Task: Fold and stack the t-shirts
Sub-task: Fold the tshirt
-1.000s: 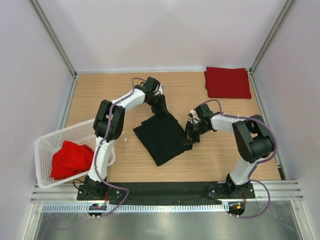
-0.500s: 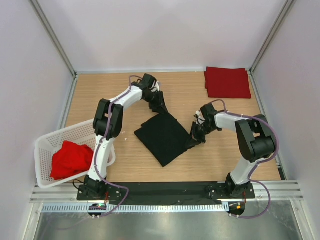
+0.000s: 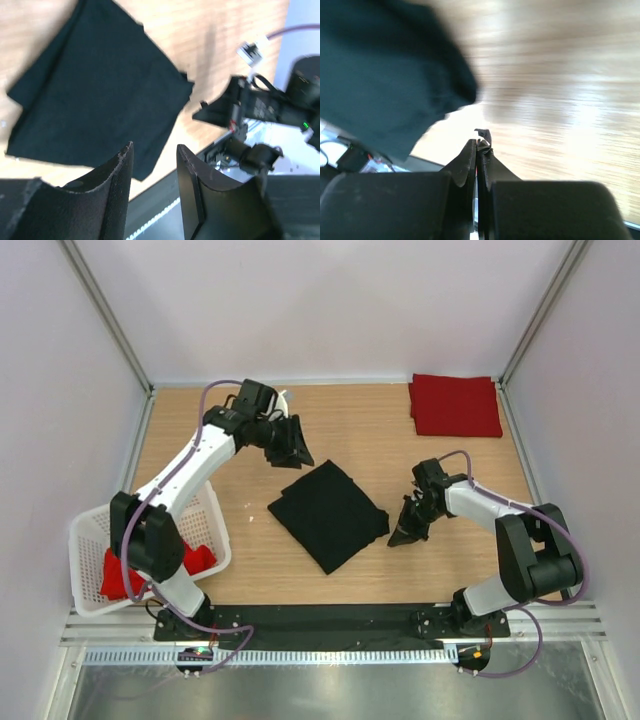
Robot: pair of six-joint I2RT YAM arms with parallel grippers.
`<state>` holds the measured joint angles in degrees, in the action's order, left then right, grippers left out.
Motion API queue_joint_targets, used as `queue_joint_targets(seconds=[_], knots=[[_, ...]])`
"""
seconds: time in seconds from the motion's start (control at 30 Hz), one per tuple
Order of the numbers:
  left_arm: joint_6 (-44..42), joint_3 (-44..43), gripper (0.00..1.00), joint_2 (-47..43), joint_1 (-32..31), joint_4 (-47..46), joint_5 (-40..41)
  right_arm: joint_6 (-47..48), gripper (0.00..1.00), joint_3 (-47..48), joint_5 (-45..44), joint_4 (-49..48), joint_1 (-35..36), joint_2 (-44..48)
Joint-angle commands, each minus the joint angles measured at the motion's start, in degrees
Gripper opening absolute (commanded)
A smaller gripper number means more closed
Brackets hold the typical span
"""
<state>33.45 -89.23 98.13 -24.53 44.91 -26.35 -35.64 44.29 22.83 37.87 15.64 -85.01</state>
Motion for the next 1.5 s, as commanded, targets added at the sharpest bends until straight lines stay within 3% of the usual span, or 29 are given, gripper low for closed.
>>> queue_joint_targets(seconds=[0.0,0.3,0.43,0.53,0.6,0.77,0.9,1.07,1.17,1.47], knots=[[-0.3,5.3,0.42,-3.9,-0.3,2.5,0.2,-8.5,0.02,-3.0,-3.1,-6.7,-0.1,2.6],[0.1,12.2,0.45,-10.1,-4.6,2.2,1.6,-16.8,0.01,-1.6,-4.5,-21.7,-0.1,-6.5],[1.2,14.2,0.45,-11.6,-7.1,1.9,2.6,-15.5,0.01,5.2,-6.2,-22.8,-0.3,-12.7],[1.6,15.1,0.45,-12.3,-7.6,1.6,3.6,-8.7,0.01,16.4,-8.8,-18.1,-0.3,-19.8],[1.2,14.8,0.44,-12.2,-7.7,2.1,5.2,-2.7,0.01,30.1,-10.6,-8.5,-0.7,-24.4],[1.1,10.8,0.44,-8.9,-4.3,2.2,5.3,6.1,0.02,40.9,-10.5,1.0,-0.7,-26.2],[2.0,4.6,0.42,-0.9,0.4,0.7,0.8,0.2,0.09,37.7,2.0,-7.3,-0.5,-24.9],[3.6,-3.4,0.35,9.9,4.4,-2.6,-3.7,-13.8,0.07,30.7,11.3,-25.3,0.4,-26.5],[4.4,-6.7,0.29,15.9,6.3,-3.4,-5.0,-16.4,0.03,29.3,11.9,-30.1,1.0,-27.3],[5.0,-9.2,0.25,25.9,9.1,-5.8,-4.5,-18.4,0.01,27.7,10.4,-32.2,0.5,-32.1]])
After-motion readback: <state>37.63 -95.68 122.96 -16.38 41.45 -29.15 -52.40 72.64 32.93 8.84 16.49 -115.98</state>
